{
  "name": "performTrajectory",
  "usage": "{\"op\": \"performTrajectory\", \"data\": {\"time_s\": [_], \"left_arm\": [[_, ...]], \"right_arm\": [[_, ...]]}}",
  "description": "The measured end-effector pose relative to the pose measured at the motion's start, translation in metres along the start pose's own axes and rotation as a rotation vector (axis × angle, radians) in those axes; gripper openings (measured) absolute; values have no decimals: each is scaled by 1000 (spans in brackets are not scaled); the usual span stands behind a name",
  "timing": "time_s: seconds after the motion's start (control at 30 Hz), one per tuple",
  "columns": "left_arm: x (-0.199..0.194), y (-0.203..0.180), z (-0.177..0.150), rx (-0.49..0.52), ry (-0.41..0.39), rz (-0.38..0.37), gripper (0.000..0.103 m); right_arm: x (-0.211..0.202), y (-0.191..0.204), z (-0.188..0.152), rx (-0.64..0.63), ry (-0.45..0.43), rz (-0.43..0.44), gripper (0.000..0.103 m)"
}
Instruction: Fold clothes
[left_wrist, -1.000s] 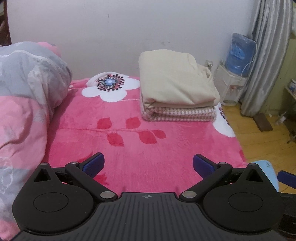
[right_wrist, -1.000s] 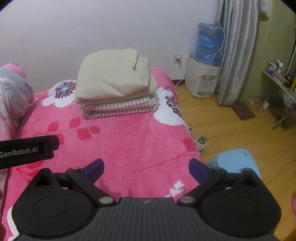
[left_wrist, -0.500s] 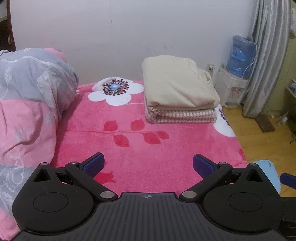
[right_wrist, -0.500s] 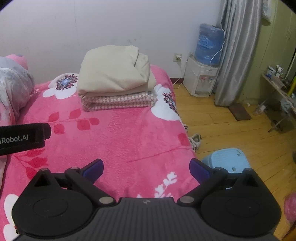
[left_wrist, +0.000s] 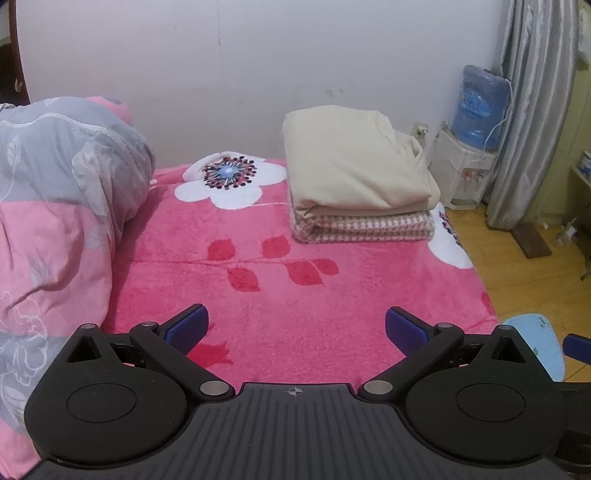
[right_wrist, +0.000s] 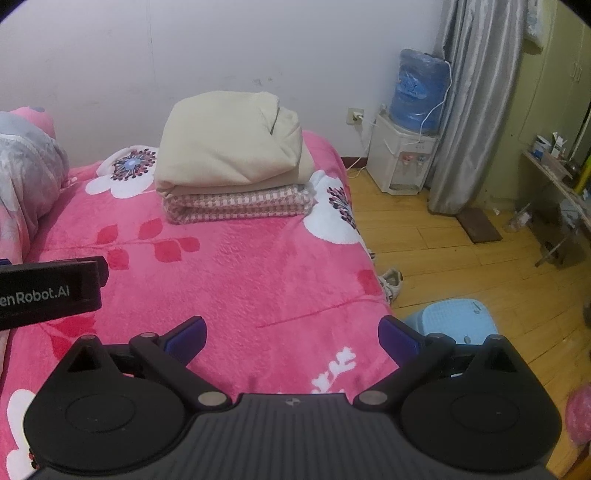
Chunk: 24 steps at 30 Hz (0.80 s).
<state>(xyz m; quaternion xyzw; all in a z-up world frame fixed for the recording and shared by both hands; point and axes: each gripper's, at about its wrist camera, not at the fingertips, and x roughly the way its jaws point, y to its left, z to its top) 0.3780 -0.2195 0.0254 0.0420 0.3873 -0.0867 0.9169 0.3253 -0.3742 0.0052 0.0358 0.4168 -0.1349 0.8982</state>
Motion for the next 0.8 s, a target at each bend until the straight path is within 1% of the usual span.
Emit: {"op": "performTrajectory", "data": {"time_s": [0.23, 0.8], "left_arm": [[-3, -4, 0, 0, -3, -1, 103], [1, -9, -2, 13, 20, 2, 103]], "right_arm": [[-1, -2, -1, 2, -1, -1, 102], [2, -5, -2, -1, 3, -8, 102]]}}
